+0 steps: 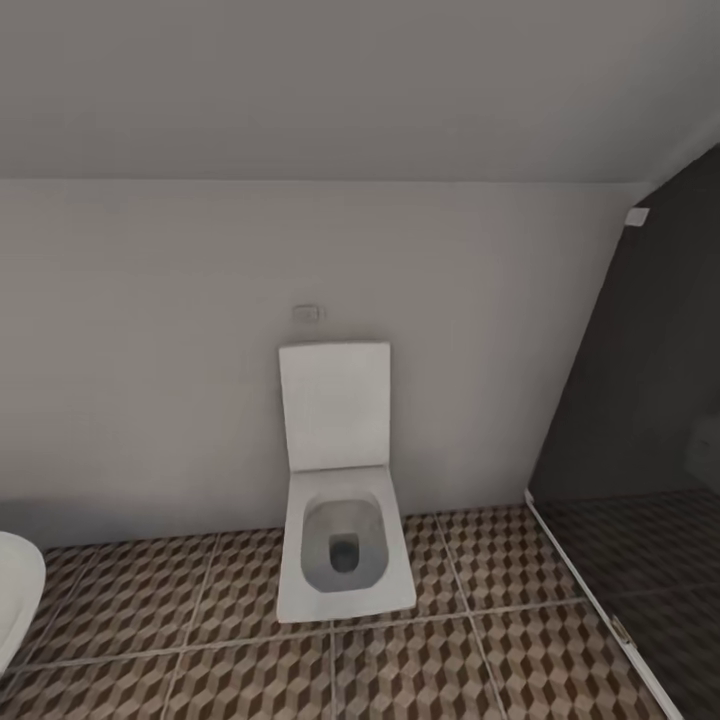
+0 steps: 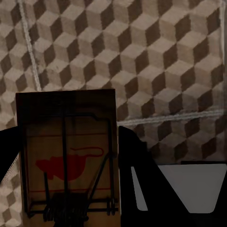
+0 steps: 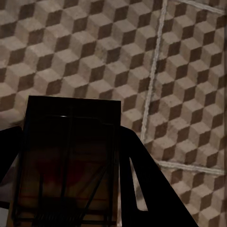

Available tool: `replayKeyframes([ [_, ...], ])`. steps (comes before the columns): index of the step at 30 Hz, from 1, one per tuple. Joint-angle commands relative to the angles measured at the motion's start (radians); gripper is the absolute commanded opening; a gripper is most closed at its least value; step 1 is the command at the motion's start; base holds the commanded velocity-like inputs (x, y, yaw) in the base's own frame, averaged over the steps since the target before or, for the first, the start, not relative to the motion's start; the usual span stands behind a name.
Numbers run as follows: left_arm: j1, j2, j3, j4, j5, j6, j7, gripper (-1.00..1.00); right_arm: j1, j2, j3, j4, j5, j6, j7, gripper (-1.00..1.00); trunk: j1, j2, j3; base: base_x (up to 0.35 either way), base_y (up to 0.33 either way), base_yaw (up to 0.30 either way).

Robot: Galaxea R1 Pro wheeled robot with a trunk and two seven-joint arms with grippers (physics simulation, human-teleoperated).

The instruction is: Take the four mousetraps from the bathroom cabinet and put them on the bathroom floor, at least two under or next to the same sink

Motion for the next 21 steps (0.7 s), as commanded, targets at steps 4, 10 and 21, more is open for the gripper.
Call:
replayKeyframes([
  [4,-0.001,0.001,-0.008,-0.004,0.008,-0.007,0.007,-1.0,0.0,0.0,0.009,0.0,-0.01,-0.002,-0.002,-1.0,0.001,0.0,-0.001,0.337,-0.069,0.0],
  [10,-0.001,0.002,-0.008,-0.003,0.008,-0.007,0.007,-1.0,0.0,0.0,0.009,-0.001,-0.01,-0.002,-0.002,-1.0,0.001,0.0,-0.001,0.337,-0.018,0.0],
  [21,-0.001,0.003,-0.008,-0.003,0.008,-0.01,0.008,-1.0,0.0,0.001,0.007,-0.003,-0.014,-0.001,-0.002,-1.0,0.001,0.0,-0.001,0.114,-0.001,0.0],
])
